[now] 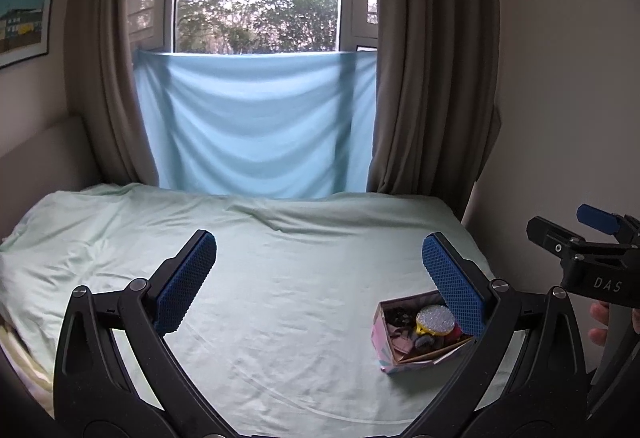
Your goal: Organize soft objects
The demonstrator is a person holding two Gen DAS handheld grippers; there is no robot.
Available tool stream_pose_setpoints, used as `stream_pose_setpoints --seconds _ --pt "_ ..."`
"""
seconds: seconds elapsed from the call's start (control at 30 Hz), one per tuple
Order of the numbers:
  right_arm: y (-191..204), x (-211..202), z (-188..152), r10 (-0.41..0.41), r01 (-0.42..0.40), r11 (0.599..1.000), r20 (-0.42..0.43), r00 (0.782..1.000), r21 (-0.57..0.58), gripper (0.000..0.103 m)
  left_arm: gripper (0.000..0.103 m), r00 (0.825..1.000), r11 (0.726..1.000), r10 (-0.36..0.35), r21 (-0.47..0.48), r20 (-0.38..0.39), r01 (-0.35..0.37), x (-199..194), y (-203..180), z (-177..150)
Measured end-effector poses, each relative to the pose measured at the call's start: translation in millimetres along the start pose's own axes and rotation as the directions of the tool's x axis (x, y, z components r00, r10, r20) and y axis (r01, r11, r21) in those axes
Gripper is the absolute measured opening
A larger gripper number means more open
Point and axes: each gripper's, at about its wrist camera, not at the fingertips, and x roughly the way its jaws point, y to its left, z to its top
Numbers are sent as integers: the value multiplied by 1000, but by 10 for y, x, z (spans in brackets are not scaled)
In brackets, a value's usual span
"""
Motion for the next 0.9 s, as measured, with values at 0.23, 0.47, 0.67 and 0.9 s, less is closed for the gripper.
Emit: stream_pose_setpoints --seconds 0.23,0.47,0.67,0.9 --pt "-20 47 24 -1 1 1000 -1 1000 5 103 103 1000 1000 -1 7 3 1 25 -34 42" --pt "-28 71 39 1 -1 1000 1 1000 10 103 103 1000 1000 -2 13 2 2 70 -50 62" --pt "-17 96 69 0 0 1000 8 1000 11 103 103 1000 1000 2 15 -1 -1 104 -64 69" --pt "-11 135 92 -1 1 1000 9 1000 12 103 103 1000 1000 6 14 -1 -6 134 -56 75"
